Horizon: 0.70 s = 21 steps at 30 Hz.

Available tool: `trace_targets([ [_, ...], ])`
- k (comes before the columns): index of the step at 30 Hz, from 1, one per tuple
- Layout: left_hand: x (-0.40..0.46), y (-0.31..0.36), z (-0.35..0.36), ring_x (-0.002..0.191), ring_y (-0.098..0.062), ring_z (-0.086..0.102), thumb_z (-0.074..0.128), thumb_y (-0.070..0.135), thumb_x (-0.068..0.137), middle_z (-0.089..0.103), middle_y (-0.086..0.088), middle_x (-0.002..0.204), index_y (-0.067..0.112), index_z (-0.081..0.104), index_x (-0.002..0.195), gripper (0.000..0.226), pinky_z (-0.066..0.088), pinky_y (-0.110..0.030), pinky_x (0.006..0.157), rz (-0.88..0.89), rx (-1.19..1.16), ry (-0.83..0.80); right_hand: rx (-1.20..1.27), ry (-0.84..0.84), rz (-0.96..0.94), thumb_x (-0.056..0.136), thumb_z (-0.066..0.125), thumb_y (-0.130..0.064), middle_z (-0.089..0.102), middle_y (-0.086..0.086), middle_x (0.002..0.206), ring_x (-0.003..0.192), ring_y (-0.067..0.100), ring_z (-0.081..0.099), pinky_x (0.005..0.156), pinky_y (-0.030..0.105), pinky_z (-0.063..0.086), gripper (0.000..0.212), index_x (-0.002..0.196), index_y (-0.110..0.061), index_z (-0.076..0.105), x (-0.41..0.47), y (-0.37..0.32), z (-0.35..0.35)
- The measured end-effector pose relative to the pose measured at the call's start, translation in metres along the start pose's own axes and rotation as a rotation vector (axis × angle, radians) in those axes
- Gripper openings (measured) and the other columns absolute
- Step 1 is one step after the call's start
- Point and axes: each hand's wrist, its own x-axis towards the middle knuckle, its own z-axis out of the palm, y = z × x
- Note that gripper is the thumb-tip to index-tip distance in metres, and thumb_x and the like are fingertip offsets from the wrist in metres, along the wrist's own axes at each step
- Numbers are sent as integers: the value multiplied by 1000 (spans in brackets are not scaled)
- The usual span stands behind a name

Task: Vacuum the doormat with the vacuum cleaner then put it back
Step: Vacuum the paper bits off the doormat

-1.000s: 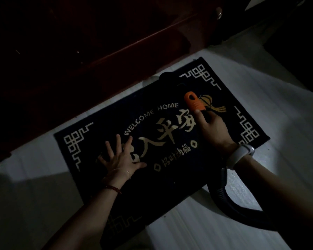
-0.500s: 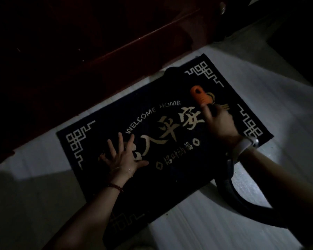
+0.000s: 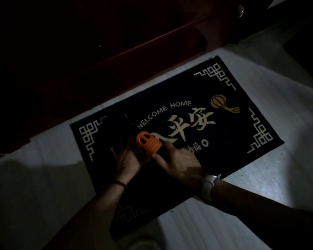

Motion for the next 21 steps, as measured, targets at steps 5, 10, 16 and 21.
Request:
trace_targets([
  [5,-52,-69,-9,144,-23,1,24,87,62,9,-6,156,13,25,145,111,9,-51,115,1,-92,114,180,128,108,91,43,-50,58,0,74,61,19,58,50,24,40,44,117,-14,46,8,13,-30],
  [10,-94,-108,-2,145,-21,-8,42,81,60,-14,3,155,17,-2,148,117,1,-59,110,-216,88,-3,219,64,79,93,43,-47,53,-4,71,54,9,50,42,19,36,36,109,-14,44,27,-8,-20],
  [16,-94,-104,-7,144,-25,-14,63,59,75,-17,2,156,20,-8,148,109,-1,-60,110,-255,132,-39,115,-59,-117,89,51,-46,67,19,89,81,37,64,68,36,49,47,113,-6,49,-12,-41,36],
  [21,-107,-102,-21,144,-24,-14,57,56,81,-13,2,157,23,-5,149,97,-3,-62,110,-341,122,-67,256,-121,-51,92,51,-37,57,6,78,76,30,62,59,23,37,35,105,-5,51,-46,-32,25],
])
